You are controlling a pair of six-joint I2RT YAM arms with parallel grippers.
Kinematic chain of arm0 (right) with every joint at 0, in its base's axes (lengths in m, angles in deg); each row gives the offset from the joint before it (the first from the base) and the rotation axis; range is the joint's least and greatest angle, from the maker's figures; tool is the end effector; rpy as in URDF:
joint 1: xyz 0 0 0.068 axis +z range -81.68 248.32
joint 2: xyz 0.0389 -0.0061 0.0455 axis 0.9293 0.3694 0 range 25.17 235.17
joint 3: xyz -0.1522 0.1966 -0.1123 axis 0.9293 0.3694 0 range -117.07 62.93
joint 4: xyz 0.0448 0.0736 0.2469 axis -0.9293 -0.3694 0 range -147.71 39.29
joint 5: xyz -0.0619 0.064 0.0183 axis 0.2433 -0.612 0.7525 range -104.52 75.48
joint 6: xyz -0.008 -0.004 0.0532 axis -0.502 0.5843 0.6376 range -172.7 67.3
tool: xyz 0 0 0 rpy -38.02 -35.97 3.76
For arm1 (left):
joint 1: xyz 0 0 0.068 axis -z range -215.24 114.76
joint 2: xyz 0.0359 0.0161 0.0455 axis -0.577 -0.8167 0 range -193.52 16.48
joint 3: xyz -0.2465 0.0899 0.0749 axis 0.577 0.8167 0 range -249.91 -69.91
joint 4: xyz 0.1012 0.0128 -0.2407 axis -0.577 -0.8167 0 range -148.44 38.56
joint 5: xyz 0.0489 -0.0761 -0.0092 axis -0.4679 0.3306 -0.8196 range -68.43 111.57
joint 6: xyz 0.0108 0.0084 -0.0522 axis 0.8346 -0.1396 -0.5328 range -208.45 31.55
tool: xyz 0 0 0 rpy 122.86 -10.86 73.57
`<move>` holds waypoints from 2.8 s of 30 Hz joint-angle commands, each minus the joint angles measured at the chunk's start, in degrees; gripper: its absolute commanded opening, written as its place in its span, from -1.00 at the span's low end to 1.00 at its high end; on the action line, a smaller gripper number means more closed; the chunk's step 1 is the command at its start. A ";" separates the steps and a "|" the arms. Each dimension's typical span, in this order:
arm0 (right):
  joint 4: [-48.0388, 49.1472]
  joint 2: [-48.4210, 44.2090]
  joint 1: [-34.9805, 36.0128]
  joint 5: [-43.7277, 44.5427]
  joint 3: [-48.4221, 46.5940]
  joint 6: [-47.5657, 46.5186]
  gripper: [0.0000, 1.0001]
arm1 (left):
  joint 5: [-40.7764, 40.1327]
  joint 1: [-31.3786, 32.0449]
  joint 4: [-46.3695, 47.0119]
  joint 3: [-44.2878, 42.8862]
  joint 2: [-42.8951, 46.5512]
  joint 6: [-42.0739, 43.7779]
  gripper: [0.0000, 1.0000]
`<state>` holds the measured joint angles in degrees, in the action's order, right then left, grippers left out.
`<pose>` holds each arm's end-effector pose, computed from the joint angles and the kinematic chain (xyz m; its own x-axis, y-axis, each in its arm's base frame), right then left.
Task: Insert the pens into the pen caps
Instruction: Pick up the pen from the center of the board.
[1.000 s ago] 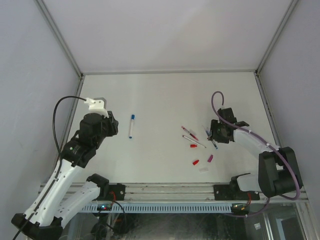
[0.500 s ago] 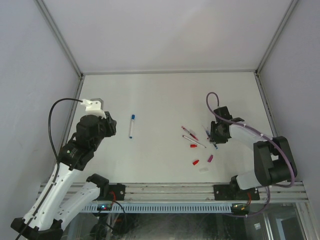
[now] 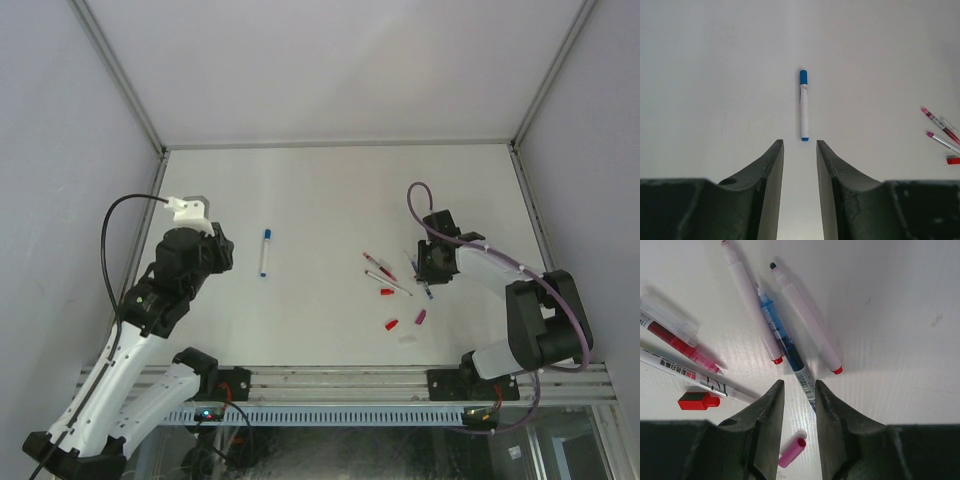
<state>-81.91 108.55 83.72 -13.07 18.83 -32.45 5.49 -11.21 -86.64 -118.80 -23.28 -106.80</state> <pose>0.2449 0.0666 0.1637 -0.9416 0.0996 -0.3217 0.0732 0.9930 0.0932 0.1379 -0.0507 0.3329 -0.4328 -0.1382 -0.8909 0.0295 0.9855 -0.1672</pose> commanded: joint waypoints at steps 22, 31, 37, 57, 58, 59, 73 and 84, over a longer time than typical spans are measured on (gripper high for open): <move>-0.96 5.30 2.97 2.59 -5.22 -1.88 -0.56 | 2.00 -1.35 0.98 0.02 -0.51 1.30 -0.27; -1.06 6.72 4.92 2.58 -6.43 -1.31 -0.67 | 3.04 -2.15 1.18 0.02 -0.83 1.32 -0.27; -1.23 7.58 5.70 2.66 -7.12 -1.02 -0.70 | 3.65 -2.59 1.44 0.02 -0.98 1.31 -0.27; -2.59 10.21 6.66 3.35 -8.20 -0.97 -0.69 | 4.65 -3.30 1.36 0.22 -0.83 1.30 -0.28; -2.63 10.26 6.65 3.27 -8.20 -1.06 -0.72 | 4.59 -3.29 1.32 0.14 -0.84 1.32 -0.28; -2.69 10.23 6.66 3.27 -8.24 -1.09 -0.75 | 4.59 -3.37 1.20 0.11 -0.84 1.30 -0.28; -5.51 4.36 6.64 3.65 -8.29 -1.50 -0.86 | 4.57 -3.97 0.88 0.11 -0.71 1.00 -0.26; -7.66 -5.26 10.14 1.38 -8.20 -1.06 -0.87 | 9.91 -4.38 5.50 3.85 1.22 -4.82 -0.08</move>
<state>-89.45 107.85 90.98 -10.09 11.38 -33.50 10.80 -15.19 -85.92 -118.14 -23.59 -108.15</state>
